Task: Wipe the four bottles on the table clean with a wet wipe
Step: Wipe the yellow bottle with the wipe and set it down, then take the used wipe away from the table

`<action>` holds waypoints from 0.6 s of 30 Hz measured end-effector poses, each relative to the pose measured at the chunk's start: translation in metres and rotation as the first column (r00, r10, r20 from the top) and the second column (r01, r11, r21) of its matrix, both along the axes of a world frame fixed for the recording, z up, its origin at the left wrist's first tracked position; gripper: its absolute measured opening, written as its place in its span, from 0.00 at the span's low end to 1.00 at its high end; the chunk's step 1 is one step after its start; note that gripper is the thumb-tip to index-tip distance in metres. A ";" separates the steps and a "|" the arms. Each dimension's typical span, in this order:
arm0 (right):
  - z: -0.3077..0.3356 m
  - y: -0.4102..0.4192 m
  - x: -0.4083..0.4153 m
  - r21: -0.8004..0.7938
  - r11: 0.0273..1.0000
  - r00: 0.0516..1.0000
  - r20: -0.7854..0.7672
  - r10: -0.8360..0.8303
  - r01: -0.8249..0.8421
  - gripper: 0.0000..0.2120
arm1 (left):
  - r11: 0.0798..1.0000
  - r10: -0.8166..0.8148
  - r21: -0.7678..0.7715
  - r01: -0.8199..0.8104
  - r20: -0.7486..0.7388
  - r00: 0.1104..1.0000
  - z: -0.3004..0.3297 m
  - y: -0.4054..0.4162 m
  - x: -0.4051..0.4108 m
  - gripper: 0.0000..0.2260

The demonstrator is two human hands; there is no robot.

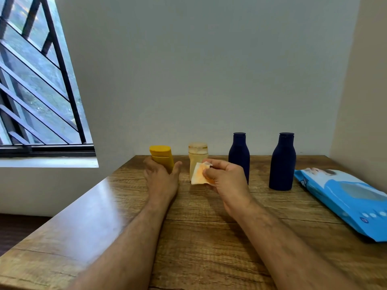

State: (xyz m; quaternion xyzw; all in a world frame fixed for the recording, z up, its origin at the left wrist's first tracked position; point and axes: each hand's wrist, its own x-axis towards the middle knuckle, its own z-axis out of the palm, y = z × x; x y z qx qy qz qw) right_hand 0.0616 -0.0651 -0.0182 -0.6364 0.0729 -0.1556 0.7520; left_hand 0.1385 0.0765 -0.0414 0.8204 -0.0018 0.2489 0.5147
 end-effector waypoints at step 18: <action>-0.009 -0.004 0.013 -0.013 0.999 0.997 0.064 -0.038 0.039 0.18 | 0.976 0.094 0.204 -0.070 -0.111 0.989 -0.005 0.002 0.021 0.32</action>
